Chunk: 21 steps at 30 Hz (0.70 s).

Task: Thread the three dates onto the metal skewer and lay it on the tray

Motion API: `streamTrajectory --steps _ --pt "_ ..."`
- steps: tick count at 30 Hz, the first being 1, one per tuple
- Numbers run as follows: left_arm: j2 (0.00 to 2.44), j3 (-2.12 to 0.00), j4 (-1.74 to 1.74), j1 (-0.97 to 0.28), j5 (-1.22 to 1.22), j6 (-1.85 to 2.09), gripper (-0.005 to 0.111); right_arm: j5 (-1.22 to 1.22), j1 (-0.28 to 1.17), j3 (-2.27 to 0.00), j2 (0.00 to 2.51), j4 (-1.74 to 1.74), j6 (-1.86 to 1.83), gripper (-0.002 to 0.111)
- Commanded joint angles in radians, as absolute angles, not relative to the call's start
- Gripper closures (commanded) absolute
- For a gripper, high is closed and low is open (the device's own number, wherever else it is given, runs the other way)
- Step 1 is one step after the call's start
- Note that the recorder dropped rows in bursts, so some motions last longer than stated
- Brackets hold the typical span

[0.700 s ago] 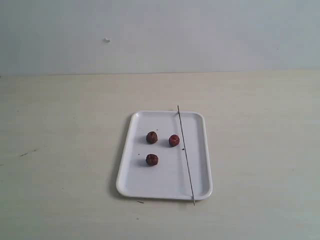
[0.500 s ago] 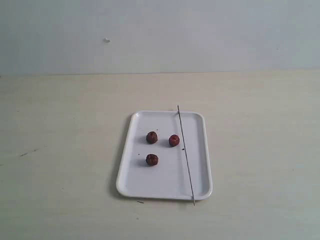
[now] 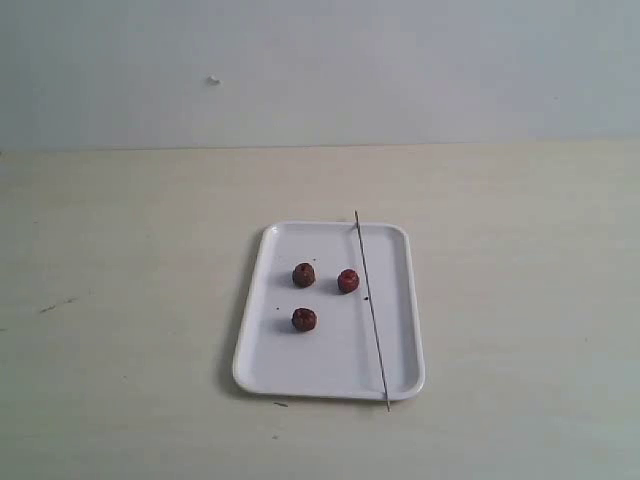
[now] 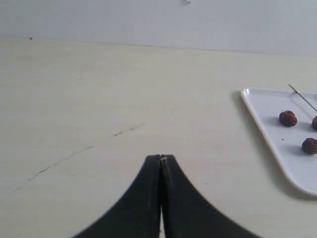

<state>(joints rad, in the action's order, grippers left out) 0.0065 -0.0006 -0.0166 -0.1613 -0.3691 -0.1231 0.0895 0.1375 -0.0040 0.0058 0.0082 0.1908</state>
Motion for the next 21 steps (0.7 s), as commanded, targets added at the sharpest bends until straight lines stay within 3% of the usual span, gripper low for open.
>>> streamTrajectory --steps 1,21 --pt "0.000 0.000 -0.015 -0.161 -0.365 -0.127 0.107 0.087 0.134 0.000 0.000 0.000 0.185 0.108" --pt "0.000 0.000 -0.012 -0.161 -0.351 -0.107 0.107 0.037 0.134 0.000 0.000 0.000 0.185 0.108"
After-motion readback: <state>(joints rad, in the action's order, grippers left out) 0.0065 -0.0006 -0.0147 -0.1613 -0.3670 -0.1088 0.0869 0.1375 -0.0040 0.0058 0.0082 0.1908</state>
